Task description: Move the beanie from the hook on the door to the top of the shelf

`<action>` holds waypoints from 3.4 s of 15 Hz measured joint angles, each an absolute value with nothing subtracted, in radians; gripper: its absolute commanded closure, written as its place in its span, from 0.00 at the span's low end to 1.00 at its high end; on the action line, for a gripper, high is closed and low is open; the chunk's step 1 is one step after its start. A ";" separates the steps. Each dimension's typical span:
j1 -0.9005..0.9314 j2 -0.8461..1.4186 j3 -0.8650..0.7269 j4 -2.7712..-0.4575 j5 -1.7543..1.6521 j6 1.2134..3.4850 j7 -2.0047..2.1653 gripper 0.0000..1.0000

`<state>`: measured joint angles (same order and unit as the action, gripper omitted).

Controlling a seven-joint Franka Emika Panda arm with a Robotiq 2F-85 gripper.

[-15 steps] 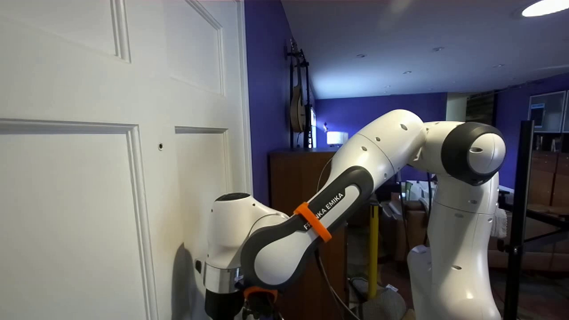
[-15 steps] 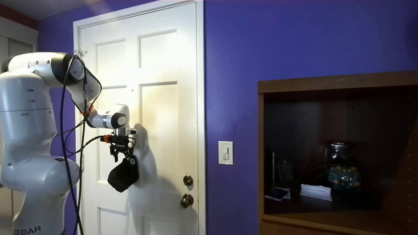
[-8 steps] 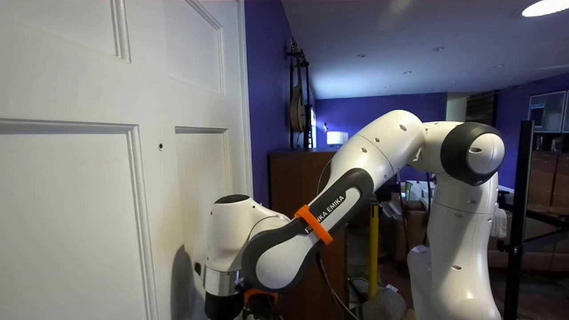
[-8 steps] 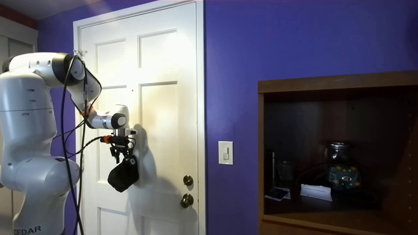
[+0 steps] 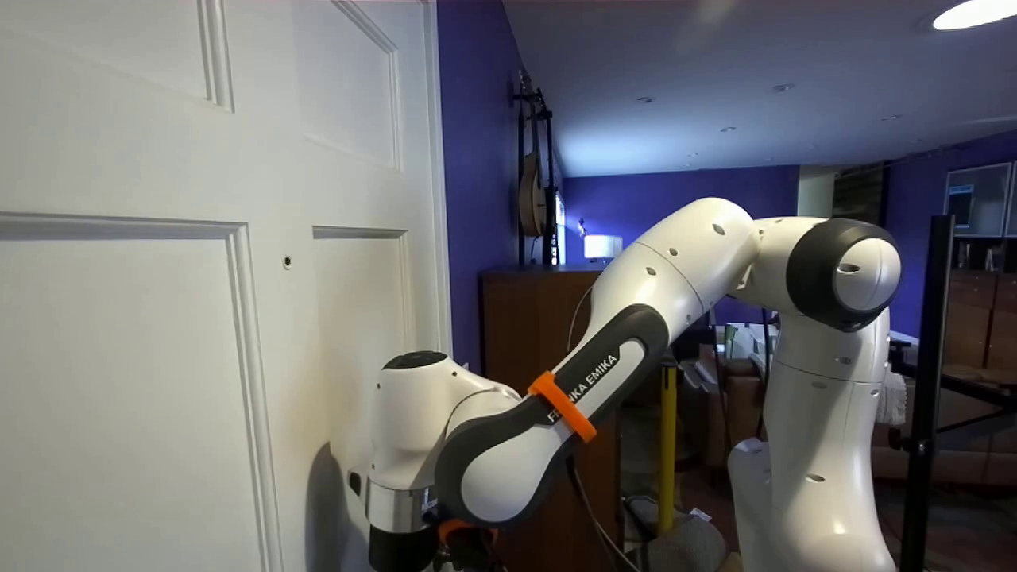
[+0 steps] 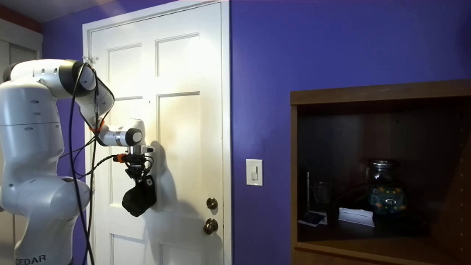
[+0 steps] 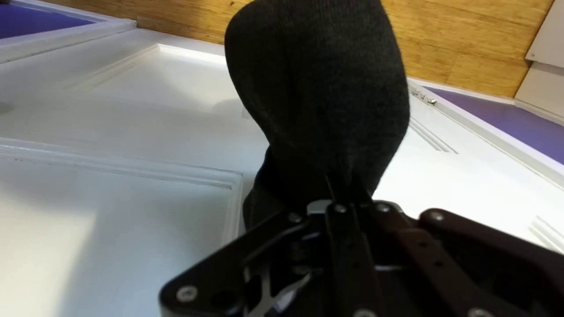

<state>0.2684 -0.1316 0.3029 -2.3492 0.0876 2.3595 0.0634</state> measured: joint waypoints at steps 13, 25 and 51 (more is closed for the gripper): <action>0.265 -0.260 0.301 -2.349 0.015 2.220 0.120 0.99; 0.208 -0.457 0.296 -2.349 -0.101 1.960 0.231 0.99; -0.102 -0.724 0.090 -2.352 -0.161 1.936 0.336 0.96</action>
